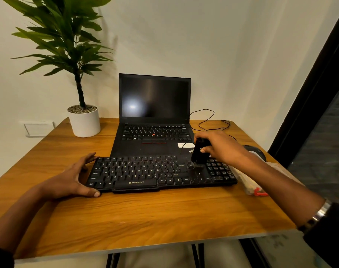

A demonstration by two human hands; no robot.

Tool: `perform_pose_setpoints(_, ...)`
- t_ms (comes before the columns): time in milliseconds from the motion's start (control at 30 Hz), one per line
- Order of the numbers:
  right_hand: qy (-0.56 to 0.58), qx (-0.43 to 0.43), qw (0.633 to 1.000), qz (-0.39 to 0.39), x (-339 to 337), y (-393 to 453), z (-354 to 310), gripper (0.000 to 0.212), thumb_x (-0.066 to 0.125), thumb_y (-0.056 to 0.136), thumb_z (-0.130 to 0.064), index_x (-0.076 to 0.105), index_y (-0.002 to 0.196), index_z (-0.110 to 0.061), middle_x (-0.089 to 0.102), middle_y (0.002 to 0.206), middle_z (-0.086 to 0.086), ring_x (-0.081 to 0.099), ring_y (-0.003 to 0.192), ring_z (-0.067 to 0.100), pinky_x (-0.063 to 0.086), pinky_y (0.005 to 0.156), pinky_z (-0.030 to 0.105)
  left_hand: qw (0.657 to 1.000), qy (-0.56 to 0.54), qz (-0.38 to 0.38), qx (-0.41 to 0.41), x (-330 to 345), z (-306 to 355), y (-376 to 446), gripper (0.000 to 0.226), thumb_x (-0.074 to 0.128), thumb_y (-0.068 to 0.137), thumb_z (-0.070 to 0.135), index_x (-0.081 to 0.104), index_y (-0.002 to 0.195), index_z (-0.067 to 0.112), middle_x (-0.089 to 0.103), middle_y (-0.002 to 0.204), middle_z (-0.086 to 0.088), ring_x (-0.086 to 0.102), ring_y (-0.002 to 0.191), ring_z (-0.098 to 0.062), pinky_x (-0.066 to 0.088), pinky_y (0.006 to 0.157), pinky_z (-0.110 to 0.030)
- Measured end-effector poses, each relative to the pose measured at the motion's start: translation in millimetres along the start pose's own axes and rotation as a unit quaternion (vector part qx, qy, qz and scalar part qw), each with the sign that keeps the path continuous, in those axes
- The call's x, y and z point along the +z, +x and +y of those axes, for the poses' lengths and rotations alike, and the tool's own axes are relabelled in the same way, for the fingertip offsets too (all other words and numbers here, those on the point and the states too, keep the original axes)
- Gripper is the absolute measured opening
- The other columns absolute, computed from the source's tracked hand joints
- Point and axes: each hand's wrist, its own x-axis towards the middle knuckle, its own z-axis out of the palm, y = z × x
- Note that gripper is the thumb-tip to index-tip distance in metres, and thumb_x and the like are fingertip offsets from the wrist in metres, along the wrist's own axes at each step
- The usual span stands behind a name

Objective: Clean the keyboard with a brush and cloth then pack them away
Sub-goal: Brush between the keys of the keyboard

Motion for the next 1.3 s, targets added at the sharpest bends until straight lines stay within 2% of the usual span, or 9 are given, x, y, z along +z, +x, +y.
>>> perform_pose_setpoints(100,-0.004,-0.008,1.000,0.012,4,1,-2,0.031,0.065,0.087,-0.013,0.060,0.111,-0.031,0.062,0.115,0.000,0.053,0.108,0.020,0.035,0.078,0.028,1.000,0.000,-0.003,-0.002,0,-1,0,0.124,0.094,0.042,0.059,0.011,0.132,0.075,0.026,0.153,0.004,0.036,0.133,-0.020,0.042,0.107,-0.049)
perform_pose_setpoints(200,-0.021,-0.007,0.999,-0.039,2,-4,-6,0.033,0.065,0.087,-0.014,0.059,0.115,-0.031,0.061,0.119,-0.001,0.055,0.107,0.019,0.041,0.079,0.028,1.000,-0.004,-0.004,-0.001,1,1,1,0.124,0.093,0.041,0.060,0.010,0.131,0.074,0.026,0.152,0.005,0.036,0.133,-0.020,0.043,0.106,-0.048)
perform_pose_setpoints(333,0.044,0.002,0.989,-0.142,-19,-3,-6,0.031,0.065,0.087,-0.012,0.060,0.108,-0.035,0.058,0.112,-0.006,0.065,0.080,0.013,0.054,0.066,0.026,1.000,0.007,0.002,-0.009,1,-2,2,0.126,0.094,0.042,0.059,0.009,0.135,0.073,0.026,0.154,0.002,0.034,0.135,-0.022,0.040,0.109,-0.052)
perform_pose_setpoints(500,0.037,0.007,0.998,-0.056,5,26,4,0.031,0.066,0.085,-0.012,0.061,0.107,-0.033,0.061,0.113,0.001,0.057,0.104,0.023,0.053,0.084,0.043,1.000,0.000,-0.010,-0.012,-1,-3,2,0.125,0.095,0.044,0.056,0.010,0.133,0.075,0.024,0.154,0.003,0.034,0.135,-0.022,0.041,0.108,-0.051)
perform_pose_setpoints(733,0.014,-0.015,0.999,0.037,17,41,19,0.029,0.067,0.084,-0.011,0.060,0.100,-0.034,0.063,0.107,0.001,0.056,0.102,0.022,0.047,0.084,0.037,1.000,0.004,-0.006,-0.007,0,-1,2,0.125,0.093,0.042,0.059,0.008,0.132,0.074,0.028,0.147,0.004,0.037,0.132,-0.022,0.041,0.108,-0.050)
perform_pose_setpoints(867,-0.002,-0.022,1.000,-0.012,14,36,17,0.032,0.068,0.085,-0.016,0.060,0.108,-0.036,0.062,0.109,0.000,0.055,0.103,0.022,0.047,0.085,0.037,1.000,0.002,-0.004,-0.007,1,-1,3,0.125,0.094,0.041,0.059,0.008,0.132,0.074,0.028,0.146,0.003,0.038,0.131,-0.022,0.041,0.108,-0.050)
perform_pose_setpoints(967,0.045,-0.027,0.992,-0.118,-8,27,11,0.029,0.065,0.087,-0.012,0.059,0.105,-0.034,0.060,0.106,-0.004,0.064,0.085,0.018,0.053,0.070,0.030,1.000,0.004,-0.003,-0.010,0,-3,3,0.128,0.094,0.043,0.057,0.008,0.137,0.071,0.027,0.150,0.002,0.037,0.132,-0.022,0.042,0.107,-0.050)
perform_pose_setpoints(1033,0.070,-0.028,0.985,-0.154,-15,26,9,0.029,0.064,0.087,-0.010,0.059,0.104,-0.033,0.058,0.104,-0.006,0.068,0.081,0.019,0.055,0.068,0.029,1.000,0.009,-0.001,-0.013,0,-5,3,0.130,0.094,0.043,0.058,0.007,0.139,0.069,0.028,0.150,0.001,0.038,0.131,-0.022,0.043,0.106,-0.051)
perform_pose_setpoints(1300,0.016,-0.011,1.000,0.025,17,45,22,0.029,0.064,0.087,-0.010,0.060,0.104,-0.032,0.062,0.111,0.000,0.055,0.104,0.021,0.044,0.080,0.034,1.000,0.013,-0.004,-0.019,0,-4,3,0.129,0.094,0.045,0.058,0.005,0.137,0.071,0.027,0.152,0.001,0.037,0.133,-0.023,0.043,0.106,-0.053)
